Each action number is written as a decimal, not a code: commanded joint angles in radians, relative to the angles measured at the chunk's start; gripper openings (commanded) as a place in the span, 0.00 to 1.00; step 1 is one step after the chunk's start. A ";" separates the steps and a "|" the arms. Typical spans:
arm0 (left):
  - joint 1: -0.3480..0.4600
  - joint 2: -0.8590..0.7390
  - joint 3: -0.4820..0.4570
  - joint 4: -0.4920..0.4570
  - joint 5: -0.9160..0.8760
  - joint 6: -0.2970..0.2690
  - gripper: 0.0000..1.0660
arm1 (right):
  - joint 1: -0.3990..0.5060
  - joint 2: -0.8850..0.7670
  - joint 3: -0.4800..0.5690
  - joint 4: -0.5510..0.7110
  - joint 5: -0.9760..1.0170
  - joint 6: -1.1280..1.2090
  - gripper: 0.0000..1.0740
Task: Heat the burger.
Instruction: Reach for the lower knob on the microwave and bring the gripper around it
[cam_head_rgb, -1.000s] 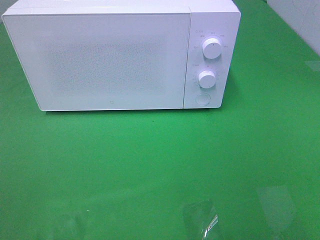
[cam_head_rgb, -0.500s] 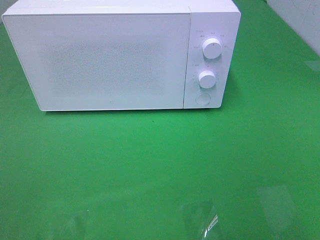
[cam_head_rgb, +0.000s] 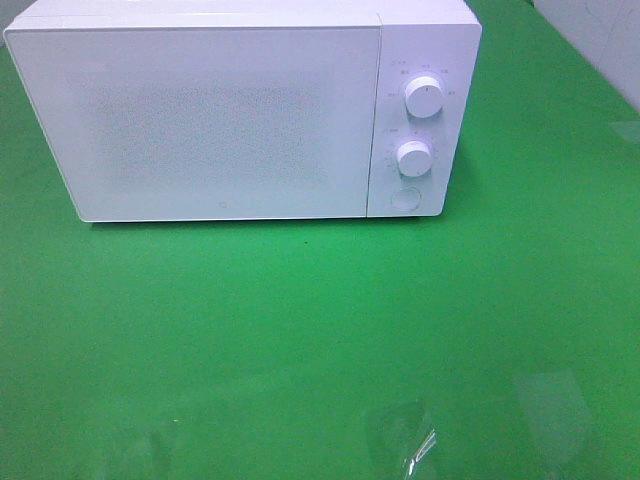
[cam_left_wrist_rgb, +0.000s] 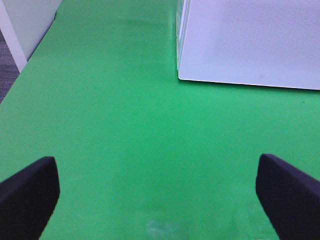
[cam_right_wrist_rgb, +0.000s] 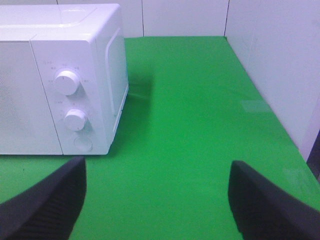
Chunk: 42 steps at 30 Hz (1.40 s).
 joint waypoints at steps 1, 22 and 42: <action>0.003 -0.022 0.003 -0.002 0.002 0.004 0.95 | -0.001 0.000 0.021 0.002 -0.063 -0.011 0.70; 0.003 -0.022 0.003 -0.002 0.002 0.004 0.95 | -0.001 0.446 0.154 0.004 -0.527 -0.004 0.70; 0.003 -0.022 0.003 -0.002 0.002 0.004 0.95 | -0.001 0.912 0.087 -0.001 -0.892 0.017 0.70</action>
